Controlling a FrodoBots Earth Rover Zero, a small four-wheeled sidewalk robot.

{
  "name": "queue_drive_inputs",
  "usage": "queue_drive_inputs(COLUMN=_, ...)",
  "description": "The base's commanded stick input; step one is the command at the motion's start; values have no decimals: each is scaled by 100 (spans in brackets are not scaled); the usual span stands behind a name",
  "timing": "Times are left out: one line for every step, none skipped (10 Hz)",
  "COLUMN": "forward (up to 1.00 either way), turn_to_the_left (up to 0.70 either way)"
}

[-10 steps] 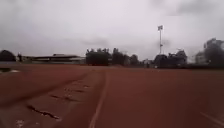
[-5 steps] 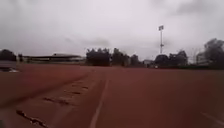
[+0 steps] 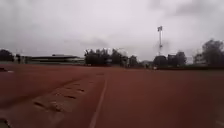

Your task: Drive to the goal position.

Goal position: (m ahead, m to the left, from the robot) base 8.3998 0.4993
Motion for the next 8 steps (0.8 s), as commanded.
queue_drive_inputs(forward=50, turn_to_the_left=-3)
queue_drive_inputs(forward=50, turn_to_the_left=-10)
queue_drive_inputs(forward=50, turn_to_the_left=-32)
queue_drive_inputs(forward=50, turn_to_the_left=-34)
queue_drive_inputs(forward=50, turn_to_the_left=-9)
queue_drive_inputs(forward=50, turn_to_the_left=0)
queue_drive_inputs(forward=50, turn_to_the_left=0)
queue_drive_inputs(forward=50, turn_to_the_left=0)
